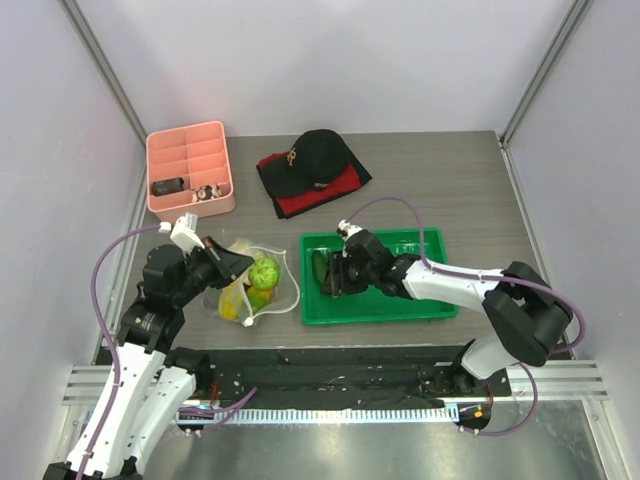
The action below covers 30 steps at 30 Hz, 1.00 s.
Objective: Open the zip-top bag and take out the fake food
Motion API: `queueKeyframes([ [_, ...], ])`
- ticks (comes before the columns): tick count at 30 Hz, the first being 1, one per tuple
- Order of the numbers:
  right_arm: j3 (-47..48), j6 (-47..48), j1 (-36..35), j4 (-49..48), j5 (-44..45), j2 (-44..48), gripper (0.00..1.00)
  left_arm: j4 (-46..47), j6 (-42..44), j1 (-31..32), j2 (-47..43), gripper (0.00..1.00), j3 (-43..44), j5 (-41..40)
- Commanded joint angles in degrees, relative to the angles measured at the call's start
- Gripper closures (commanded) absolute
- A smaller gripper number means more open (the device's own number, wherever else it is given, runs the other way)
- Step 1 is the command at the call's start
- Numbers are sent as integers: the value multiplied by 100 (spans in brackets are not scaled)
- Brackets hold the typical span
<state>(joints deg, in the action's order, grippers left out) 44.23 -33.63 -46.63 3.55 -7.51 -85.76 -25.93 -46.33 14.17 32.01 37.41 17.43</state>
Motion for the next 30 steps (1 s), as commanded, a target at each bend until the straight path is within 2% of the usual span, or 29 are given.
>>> queueKeyframes([
  [1,288,-127,-92,-461,-233,41,34,422,-69,-11,-28,100,83,182],
  [2,306,-109,-100,-400,-199,111,28,431,-70,-11,-28,100,82,173],
  [3,288,-92,-100,-390,-172,268,17,466,-70,-11,-28,100,74,208],
  [5,349,75,-100,21,81,480,5,493,-78,-11,-2,100,47,226],
  [7,507,381,-153,601,284,751,5,537,-78,-11,33,100,21,261],
  [11,1095,673,-811,1182,1057,1017,7,554,-70,-11,25,100,-23,243],
  [12,1192,638,-1117,1183,1111,1034,14,572,-70,-11,33,100,-49,243],
  [15,1430,550,-1462,755,1094,938,29,598,-87,-11,51,100,-93,243],
  [17,1553,594,-1638,525,1058,737,34,616,-96,-2,68,100,-93,243],
  [18,1606,603,-1656,411,1067,631,41,616,-105,-20,60,100,-93,252],
  [20,1782,655,-1683,287,1041,360,46,624,-113,-2,77,100,-85,252],
  [27,2160,1103,-1797,-557,830,-466,47,695,-140,-11,191,100,-111,217],
  [30,2502,1612,-1797,-540,830,-766,40,651,-166,-11,174,100,-155,94],
])
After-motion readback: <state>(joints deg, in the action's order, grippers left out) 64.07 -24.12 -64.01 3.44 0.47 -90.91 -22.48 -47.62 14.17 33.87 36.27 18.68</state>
